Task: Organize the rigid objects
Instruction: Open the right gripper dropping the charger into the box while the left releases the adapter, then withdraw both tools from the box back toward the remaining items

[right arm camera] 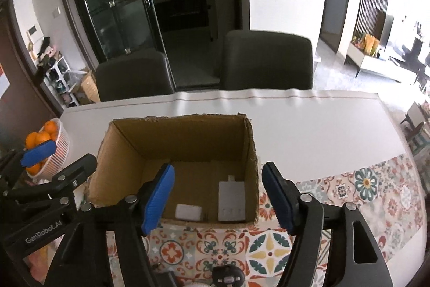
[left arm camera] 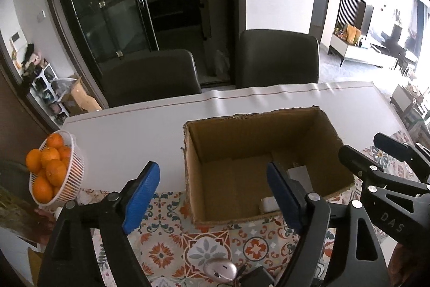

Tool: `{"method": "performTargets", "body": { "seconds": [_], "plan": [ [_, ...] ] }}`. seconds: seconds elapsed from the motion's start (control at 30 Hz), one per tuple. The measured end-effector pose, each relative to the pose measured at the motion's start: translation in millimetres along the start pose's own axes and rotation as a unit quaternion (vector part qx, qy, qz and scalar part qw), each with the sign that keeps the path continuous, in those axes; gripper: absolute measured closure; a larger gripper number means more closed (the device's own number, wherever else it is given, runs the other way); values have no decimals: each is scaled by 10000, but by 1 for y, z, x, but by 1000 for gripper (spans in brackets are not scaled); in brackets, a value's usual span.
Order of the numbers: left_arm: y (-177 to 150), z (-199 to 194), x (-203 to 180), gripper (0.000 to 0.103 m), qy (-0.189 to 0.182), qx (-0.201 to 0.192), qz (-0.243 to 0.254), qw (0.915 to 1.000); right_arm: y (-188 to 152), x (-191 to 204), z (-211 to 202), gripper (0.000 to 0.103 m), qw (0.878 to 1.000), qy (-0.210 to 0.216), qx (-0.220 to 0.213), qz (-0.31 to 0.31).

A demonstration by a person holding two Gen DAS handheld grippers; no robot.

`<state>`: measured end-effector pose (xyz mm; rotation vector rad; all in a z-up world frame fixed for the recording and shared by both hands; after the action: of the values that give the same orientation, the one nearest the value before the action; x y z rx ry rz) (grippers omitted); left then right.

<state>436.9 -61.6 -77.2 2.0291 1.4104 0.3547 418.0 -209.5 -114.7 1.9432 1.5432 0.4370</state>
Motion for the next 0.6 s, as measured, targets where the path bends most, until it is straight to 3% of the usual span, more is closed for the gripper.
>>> {"method": "performTargets", "body": {
  "seconds": [0.2, 0.6],
  "plan": [
    [-10, -25, -1, 16, 54, -202, -40, 9998, -3, -8, -29, 25, 9994, -59, -324, 53],
    [-32, -73, -5, 13, 151, -588, 22, 9982, -22, -5, -75, 23, 9975, 65, -695, 65]
  ]
}}
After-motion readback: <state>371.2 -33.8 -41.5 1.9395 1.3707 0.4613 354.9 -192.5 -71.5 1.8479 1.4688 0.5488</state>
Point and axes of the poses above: each gripper's, at about its wrist camera, not at the fingertips, and z roughly the way its jaws point, x to its left, y to its top, the point moved 8 cm from there along z, roughly the way its jaws point, and after that the axes turned 15 degrees about -y, right-handed, at the moved point
